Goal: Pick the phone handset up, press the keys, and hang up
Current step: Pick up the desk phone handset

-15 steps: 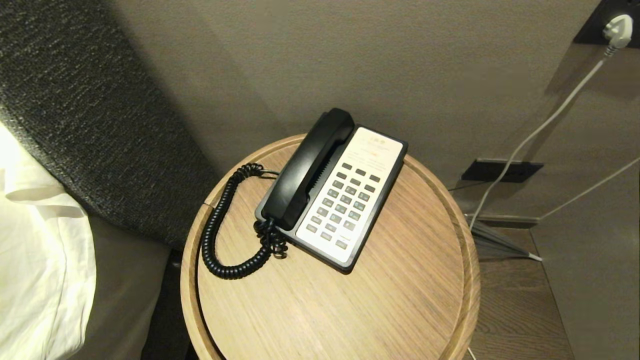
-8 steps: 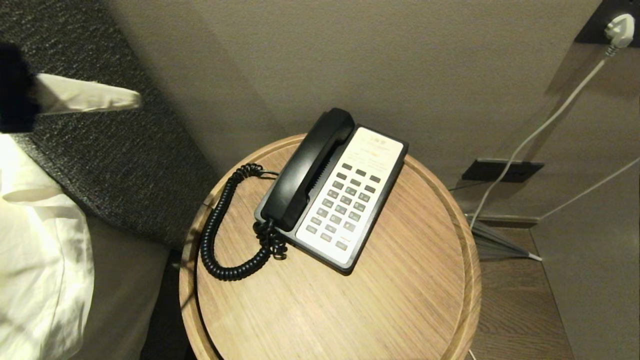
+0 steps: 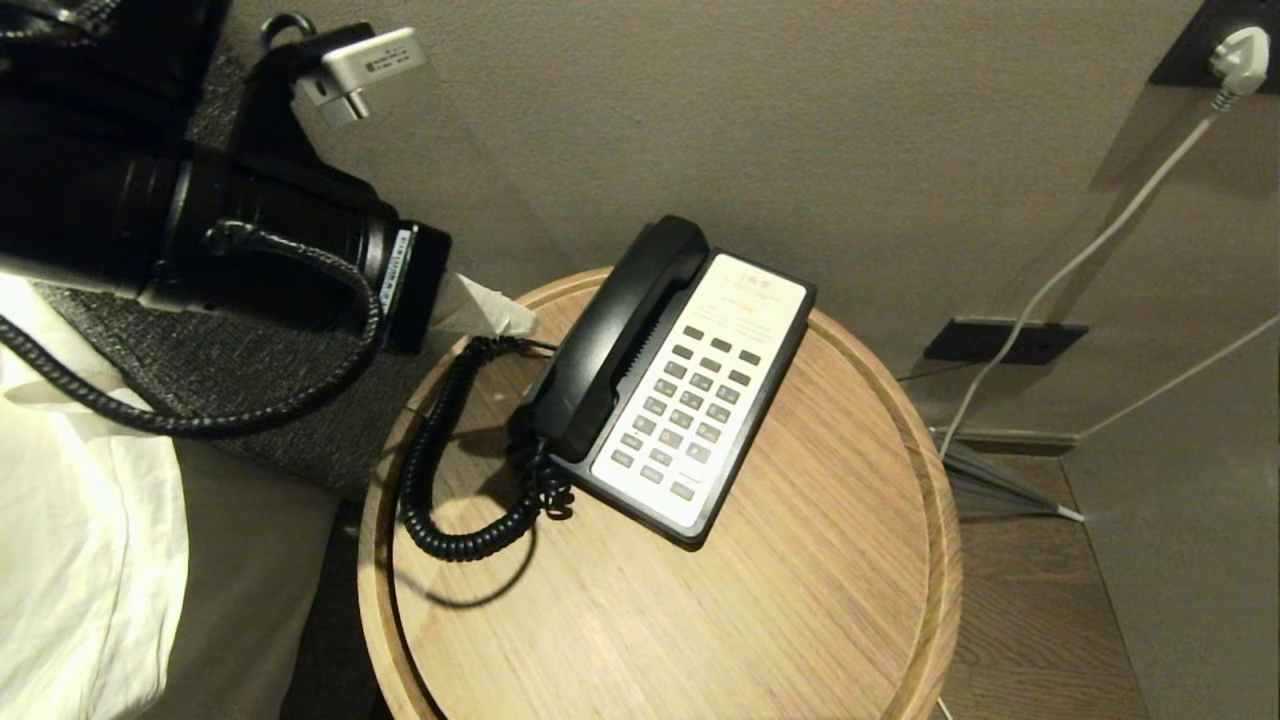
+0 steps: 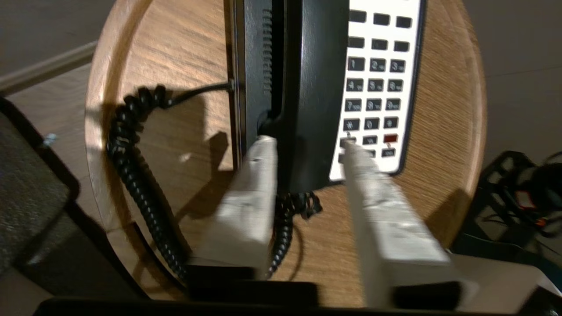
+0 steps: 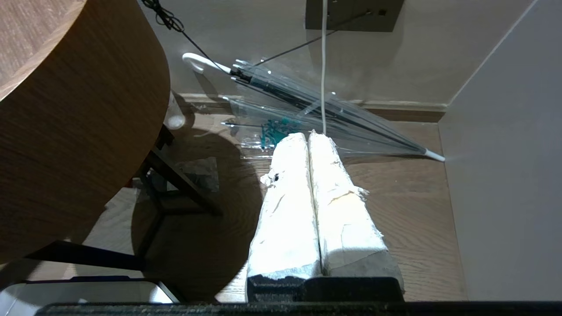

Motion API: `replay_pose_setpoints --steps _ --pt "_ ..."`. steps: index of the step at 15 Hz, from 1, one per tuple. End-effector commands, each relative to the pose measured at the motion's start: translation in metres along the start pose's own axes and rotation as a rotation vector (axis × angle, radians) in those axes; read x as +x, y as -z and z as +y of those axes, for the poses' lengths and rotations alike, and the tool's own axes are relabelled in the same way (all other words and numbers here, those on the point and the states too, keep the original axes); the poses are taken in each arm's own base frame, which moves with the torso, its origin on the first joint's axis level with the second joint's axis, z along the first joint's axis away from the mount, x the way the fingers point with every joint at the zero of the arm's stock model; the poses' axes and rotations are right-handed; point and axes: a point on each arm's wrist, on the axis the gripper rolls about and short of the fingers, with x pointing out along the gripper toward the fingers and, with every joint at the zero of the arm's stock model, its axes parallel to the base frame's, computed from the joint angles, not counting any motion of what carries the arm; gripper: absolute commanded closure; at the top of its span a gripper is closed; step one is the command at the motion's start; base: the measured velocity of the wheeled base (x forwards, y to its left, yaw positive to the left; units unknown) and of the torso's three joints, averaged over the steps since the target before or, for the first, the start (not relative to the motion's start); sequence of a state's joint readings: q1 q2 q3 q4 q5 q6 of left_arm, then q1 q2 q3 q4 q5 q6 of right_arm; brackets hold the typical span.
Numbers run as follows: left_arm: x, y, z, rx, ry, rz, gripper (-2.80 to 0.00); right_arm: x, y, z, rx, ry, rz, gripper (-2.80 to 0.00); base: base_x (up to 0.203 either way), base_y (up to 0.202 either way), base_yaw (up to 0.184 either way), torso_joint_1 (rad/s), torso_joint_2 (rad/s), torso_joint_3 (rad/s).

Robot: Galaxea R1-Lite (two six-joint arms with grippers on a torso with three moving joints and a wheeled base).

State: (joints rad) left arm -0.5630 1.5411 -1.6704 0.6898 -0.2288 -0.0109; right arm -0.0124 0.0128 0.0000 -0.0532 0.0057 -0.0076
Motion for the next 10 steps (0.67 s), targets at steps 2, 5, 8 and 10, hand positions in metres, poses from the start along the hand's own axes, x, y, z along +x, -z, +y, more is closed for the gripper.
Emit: replay_pose_setpoints --steps 2,5,8,10 --pt "0.013 -0.01 -0.016 0.048 -0.017 0.003 -2.8 0.001 0.006 0.0 0.0 -0.001 0.02 0.0 0.0 0.0 0.0 0.0 0.0 0.0" --pt "0.022 -0.009 -0.022 0.169 -0.141 0.026 -2.8 0.001 0.006 0.0 0.0 -0.001 0.02 0.0 0.0 0.0 0.0 0.0 0.0 0.0" --pt "0.03 -0.008 -0.028 0.243 -0.182 0.048 -2.8 0.001 0.006 0.0 0.0 -0.001 0.02 0.0 0.0 0.0 0.0 0.0 0.0 0.0" --pt "0.035 -0.008 -0.028 0.287 -0.213 0.059 -2.8 0.001 0.006 0.0 0.0 -0.001 0.02 0.0 0.0 0.0 0.0 0.0 0.0 0.0"
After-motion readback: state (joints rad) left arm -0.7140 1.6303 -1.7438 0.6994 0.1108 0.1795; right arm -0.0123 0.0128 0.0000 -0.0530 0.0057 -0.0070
